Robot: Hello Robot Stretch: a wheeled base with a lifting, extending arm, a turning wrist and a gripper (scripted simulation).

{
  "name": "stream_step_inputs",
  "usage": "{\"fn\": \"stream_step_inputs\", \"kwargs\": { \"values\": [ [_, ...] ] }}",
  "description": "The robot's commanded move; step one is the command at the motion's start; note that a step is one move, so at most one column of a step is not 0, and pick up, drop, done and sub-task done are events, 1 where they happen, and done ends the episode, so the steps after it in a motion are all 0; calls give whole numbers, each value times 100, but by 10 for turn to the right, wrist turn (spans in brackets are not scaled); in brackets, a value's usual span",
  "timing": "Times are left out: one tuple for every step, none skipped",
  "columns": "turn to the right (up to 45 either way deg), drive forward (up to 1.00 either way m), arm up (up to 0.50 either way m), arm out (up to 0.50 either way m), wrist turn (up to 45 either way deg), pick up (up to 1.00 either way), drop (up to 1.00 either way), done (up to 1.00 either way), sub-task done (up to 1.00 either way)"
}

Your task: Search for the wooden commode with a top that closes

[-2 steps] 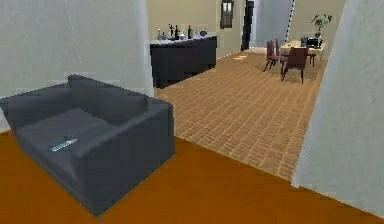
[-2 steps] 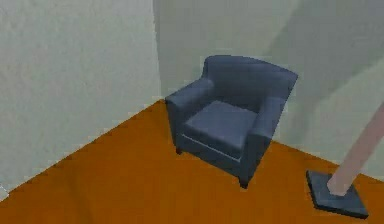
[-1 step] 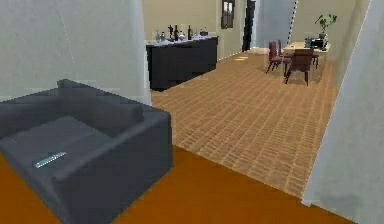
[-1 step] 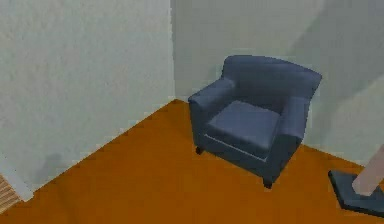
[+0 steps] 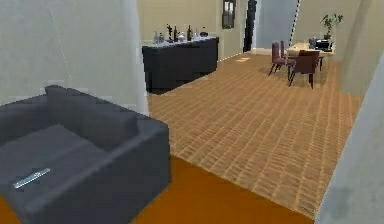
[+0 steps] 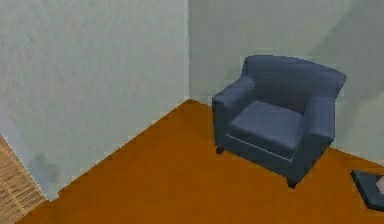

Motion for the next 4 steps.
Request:
{"fn": "stream_step_inputs", "kwargs": {
  "values": [
    [150, 0, 0, 0, 0, 0, 0, 0, 0],
    [0, 100, 0, 0, 0, 0, 0, 0, 0],
    [0, 100, 0, 0, 0, 0, 0, 0, 0],
    [0, 100, 0, 0, 0, 0, 0, 0, 0]
  ]
}}
